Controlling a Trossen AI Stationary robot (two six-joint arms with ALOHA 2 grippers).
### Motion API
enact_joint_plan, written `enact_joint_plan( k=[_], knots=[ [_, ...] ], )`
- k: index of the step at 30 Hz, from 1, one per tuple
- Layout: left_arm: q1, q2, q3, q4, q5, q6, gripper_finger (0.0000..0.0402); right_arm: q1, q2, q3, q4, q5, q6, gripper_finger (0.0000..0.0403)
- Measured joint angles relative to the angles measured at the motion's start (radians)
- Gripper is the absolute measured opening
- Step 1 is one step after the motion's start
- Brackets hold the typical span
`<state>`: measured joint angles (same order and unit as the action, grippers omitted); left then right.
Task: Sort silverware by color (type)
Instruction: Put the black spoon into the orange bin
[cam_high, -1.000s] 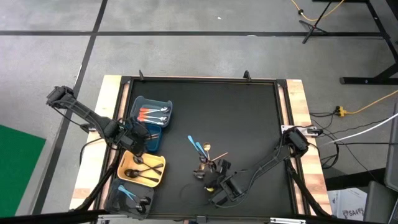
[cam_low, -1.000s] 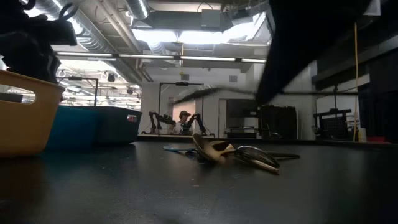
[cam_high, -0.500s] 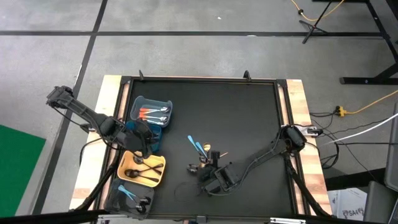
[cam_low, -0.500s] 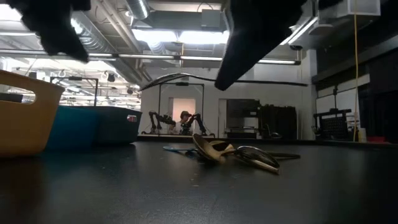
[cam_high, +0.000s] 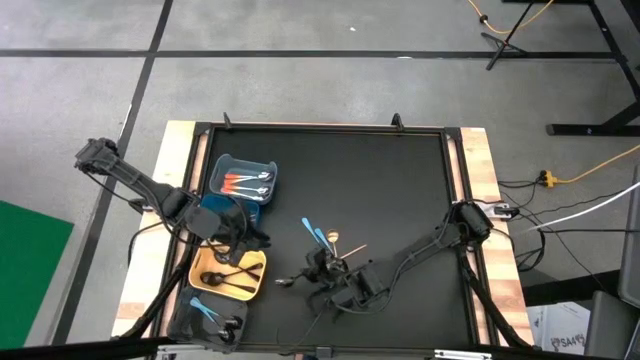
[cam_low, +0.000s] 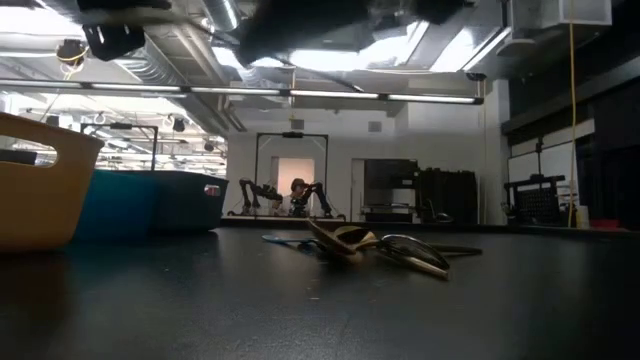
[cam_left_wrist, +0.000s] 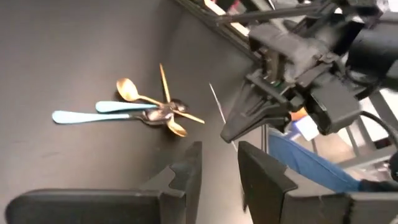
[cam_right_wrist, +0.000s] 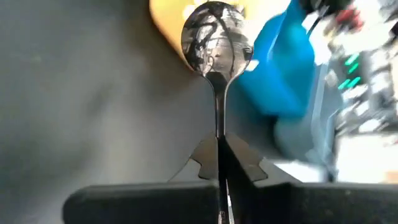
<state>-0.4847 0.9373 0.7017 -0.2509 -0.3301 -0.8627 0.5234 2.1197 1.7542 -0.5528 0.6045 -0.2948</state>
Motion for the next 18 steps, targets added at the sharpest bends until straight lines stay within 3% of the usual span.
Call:
enact_joint_plan(
  k=[10, 18],
  knots=[
    [0.0, 0.118, 0.0, 0.09, 0.103, -0.201, 0.0098, -0.006, 0.0, 0.001, 0.195, 0.024, -0.497, 0.0002],
    [0.0, 0.229, 0.0, 0.217, 0.158, -0.263, 0.0098, -0.022, 0.0, 0.001, 0.193, 0.036, -0.55, 0.0002]
  ],
)
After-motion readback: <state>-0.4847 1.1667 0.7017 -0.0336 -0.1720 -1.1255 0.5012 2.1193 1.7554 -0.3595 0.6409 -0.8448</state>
